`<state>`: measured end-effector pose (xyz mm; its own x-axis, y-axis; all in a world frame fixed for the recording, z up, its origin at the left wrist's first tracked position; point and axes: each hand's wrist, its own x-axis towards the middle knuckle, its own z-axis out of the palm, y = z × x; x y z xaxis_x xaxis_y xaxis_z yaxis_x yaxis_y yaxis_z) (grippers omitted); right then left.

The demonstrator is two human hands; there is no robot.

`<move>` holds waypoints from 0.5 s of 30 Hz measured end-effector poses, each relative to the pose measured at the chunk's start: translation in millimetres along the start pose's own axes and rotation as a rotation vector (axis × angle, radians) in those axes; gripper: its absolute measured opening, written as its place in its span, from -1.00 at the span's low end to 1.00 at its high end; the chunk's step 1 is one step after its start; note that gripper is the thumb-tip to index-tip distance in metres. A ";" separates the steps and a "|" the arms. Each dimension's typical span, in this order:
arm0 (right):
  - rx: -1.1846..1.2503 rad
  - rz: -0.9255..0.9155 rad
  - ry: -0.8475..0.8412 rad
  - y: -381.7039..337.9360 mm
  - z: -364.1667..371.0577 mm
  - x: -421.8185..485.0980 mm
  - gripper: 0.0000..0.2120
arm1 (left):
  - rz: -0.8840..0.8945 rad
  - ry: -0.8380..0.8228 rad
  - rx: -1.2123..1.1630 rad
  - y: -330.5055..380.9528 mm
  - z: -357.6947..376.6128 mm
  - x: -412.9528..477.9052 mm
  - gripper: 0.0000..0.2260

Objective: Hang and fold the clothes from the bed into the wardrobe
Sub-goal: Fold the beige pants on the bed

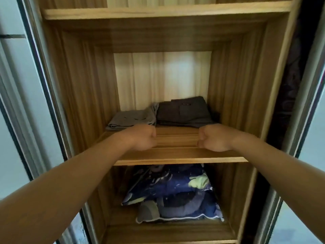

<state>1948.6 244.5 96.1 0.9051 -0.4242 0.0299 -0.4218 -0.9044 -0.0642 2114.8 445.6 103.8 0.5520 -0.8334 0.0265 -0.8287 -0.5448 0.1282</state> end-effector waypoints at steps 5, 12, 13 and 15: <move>0.023 0.168 0.050 -9.8 4.2 -40.8 -0.80 | 0.244 0.003 0.028 12.0 5.3 17.8 -0.81; 0.006 0.497 0.023 0.5 9.2 -141.6 -0.72 | 0.507 -0.063 -0.007 79.7 14.7 26.8 -0.84; -0.005 0.565 0.022 6.8 10.8 -160.4 -0.68 | 0.555 -0.068 -0.014 97.9 18.4 22.9 -0.84; -0.006 0.678 0.013 17.7 15.5 -198.0 -0.63 | 0.655 -0.065 -0.003 134.2 28.9 12.1 -0.85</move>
<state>1762.7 313.2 73.5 0.4392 -0.8984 -0.0030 -0.8964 -0.4380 -0.0674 2007.6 359.7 92.7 -0.0734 -0.9965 0.0395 -0.9911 0.0773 0.1084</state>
